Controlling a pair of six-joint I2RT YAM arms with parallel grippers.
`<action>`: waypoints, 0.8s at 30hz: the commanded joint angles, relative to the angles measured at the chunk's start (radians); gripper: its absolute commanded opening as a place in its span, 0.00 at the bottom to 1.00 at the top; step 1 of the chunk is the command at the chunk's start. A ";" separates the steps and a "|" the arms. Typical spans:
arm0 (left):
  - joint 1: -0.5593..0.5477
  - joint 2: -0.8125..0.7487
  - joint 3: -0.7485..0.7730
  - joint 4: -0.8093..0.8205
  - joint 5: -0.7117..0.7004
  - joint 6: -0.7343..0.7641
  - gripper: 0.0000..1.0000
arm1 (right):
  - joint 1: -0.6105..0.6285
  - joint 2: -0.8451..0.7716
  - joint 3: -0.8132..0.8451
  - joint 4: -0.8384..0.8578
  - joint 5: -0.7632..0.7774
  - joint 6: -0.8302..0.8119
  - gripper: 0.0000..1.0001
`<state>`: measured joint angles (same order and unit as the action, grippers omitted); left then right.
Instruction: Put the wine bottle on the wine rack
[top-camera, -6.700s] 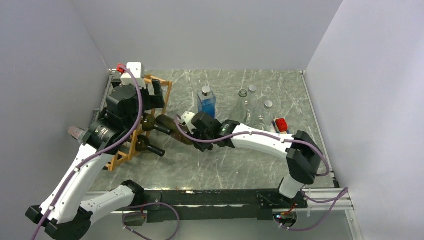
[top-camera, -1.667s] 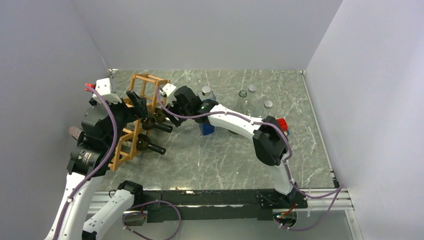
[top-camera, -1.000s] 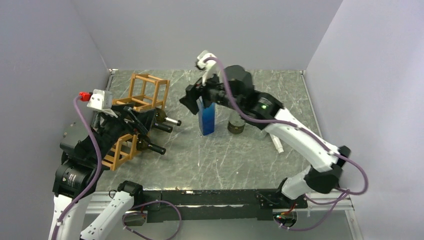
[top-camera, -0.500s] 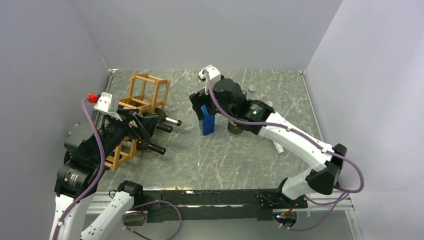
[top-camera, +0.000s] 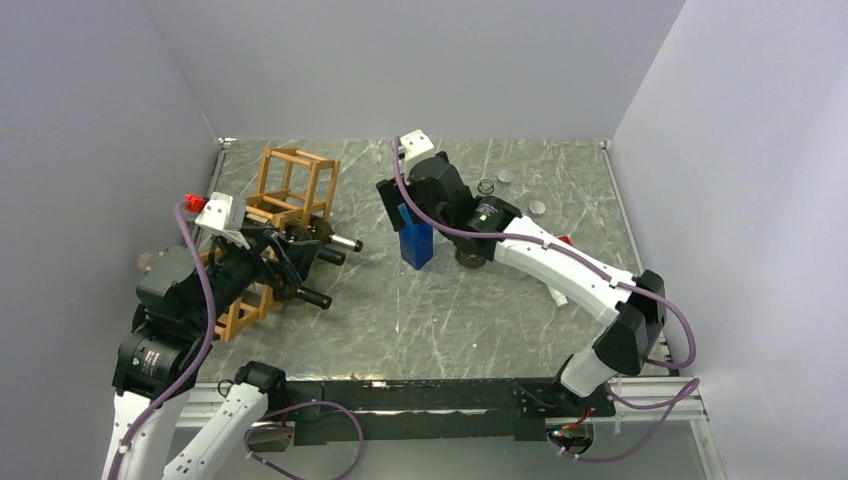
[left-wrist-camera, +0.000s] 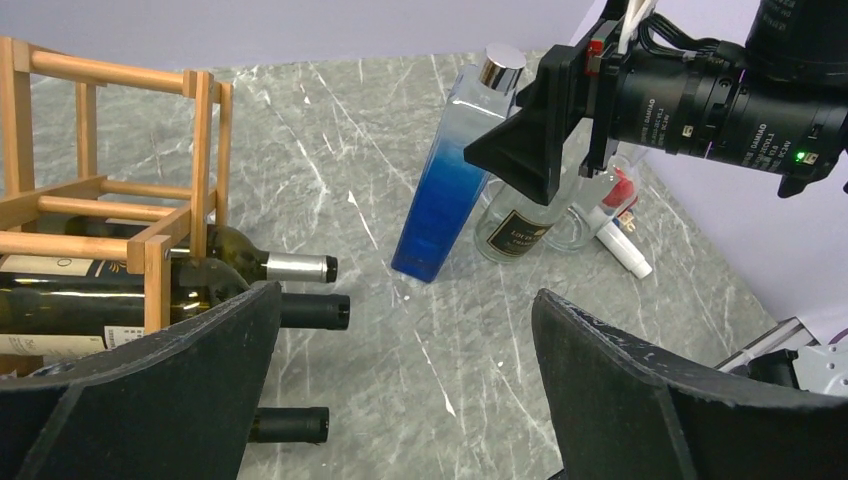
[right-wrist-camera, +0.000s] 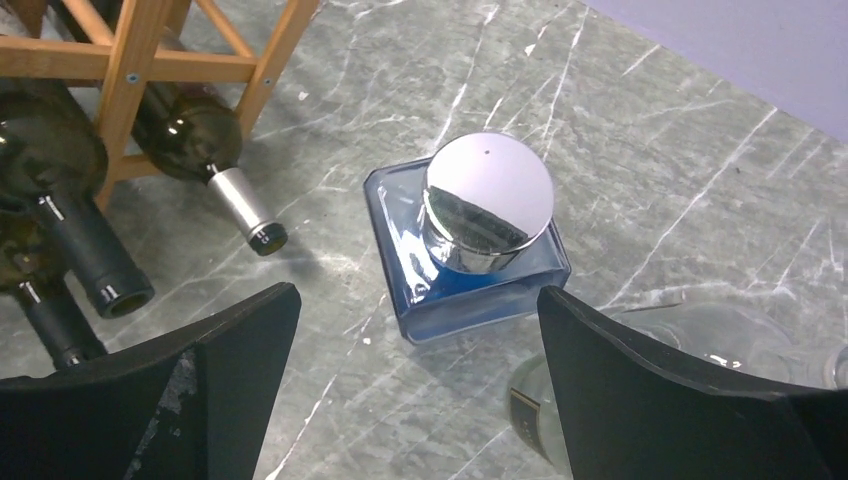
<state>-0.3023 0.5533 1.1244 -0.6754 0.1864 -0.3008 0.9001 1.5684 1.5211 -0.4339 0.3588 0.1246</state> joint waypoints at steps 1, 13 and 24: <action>0.005 0.002 -0.013 0.017 -0.005 0.012 0.99 | -0.010 0.005 -0.022 0.085 0.059 0.003 0.94; 0.005 0.009 -0.026 0.020 -0.007 0.012 0.99 | -0.058 0.016 -0.065 0.163 0.049 0.005 1.00; 0.005 0.024 -0.017 0.020 -0.008 0.010 0.99 | -0.077 0.089 -0.011 0.183 0.056 0.085 0.96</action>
<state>-0.3023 0.5629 1.0988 -0.6781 0.1860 -0.3004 0.8249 1.6230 1.4540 -0.2825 0.3916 0.1516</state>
